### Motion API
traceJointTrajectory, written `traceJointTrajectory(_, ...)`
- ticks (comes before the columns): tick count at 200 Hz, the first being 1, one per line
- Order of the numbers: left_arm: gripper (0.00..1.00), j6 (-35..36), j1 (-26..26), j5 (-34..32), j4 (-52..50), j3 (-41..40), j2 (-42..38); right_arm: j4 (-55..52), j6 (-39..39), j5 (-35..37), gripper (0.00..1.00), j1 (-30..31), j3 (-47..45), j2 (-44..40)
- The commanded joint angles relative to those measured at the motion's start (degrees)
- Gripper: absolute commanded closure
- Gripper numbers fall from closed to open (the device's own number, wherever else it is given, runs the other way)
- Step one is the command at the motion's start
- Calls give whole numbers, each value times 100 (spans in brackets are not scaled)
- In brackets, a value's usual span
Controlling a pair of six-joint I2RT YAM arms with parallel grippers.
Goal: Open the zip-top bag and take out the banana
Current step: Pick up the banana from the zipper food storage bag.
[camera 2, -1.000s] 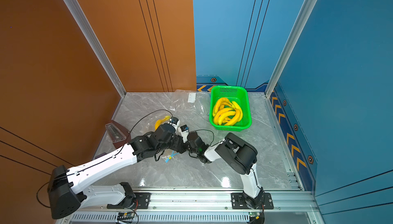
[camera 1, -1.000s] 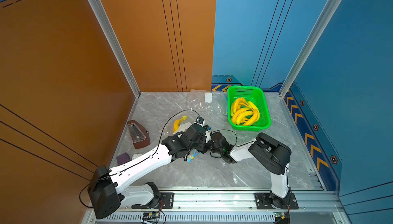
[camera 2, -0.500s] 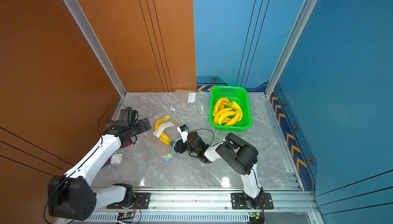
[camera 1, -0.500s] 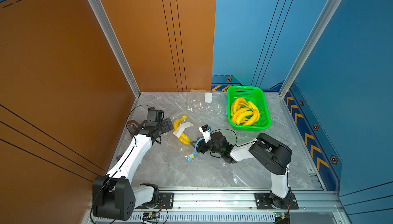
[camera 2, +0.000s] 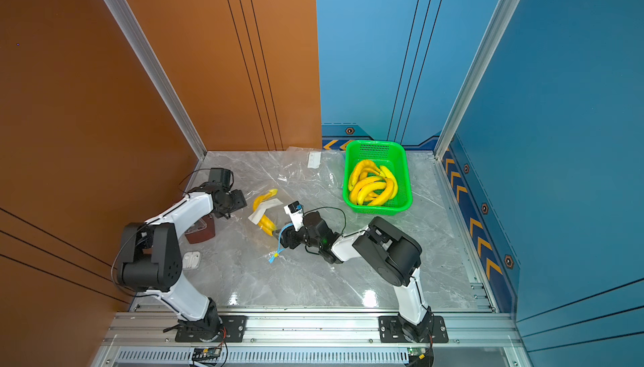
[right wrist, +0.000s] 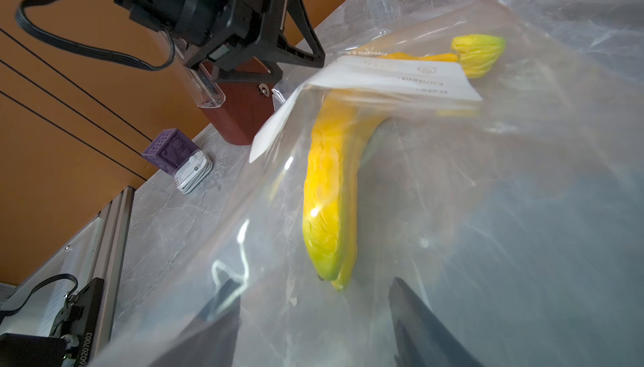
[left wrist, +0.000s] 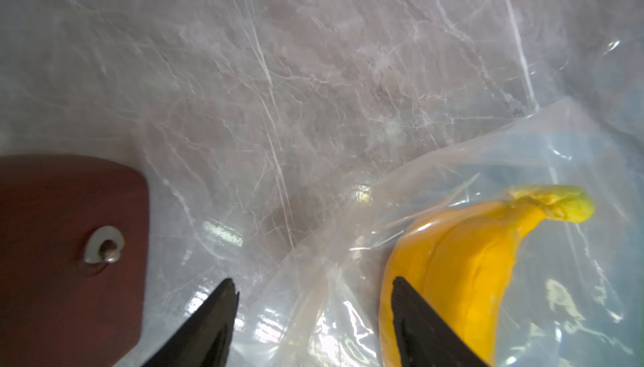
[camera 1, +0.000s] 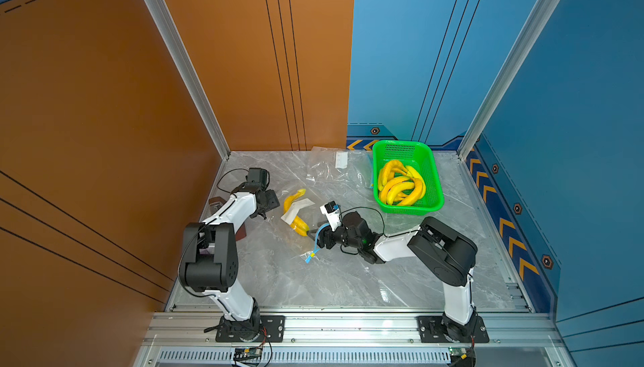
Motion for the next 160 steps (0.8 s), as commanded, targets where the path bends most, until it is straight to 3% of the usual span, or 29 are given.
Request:
traceJointTrajectory(1,42,40,-206,246,-43,162,250,-356,-221,-64,31,22,246,243)
traceJointTrajectory(28,55,-10,-391,267,26,117,380,-679,-335,120,31,21,536,402)
traceJointTrajectory(58,64,-14,-560,244,72,71,378,-1064,-478,415,31,16,831,657)
traceJointTrajectory(115,78,-39,-732,386,116,101,502,-1495,-591,309,31,152,1497,1042)
traceJointTrajectory(160,88,-19,-593,365,116,39,456,-1447,-504,353,50,161,1443,891)
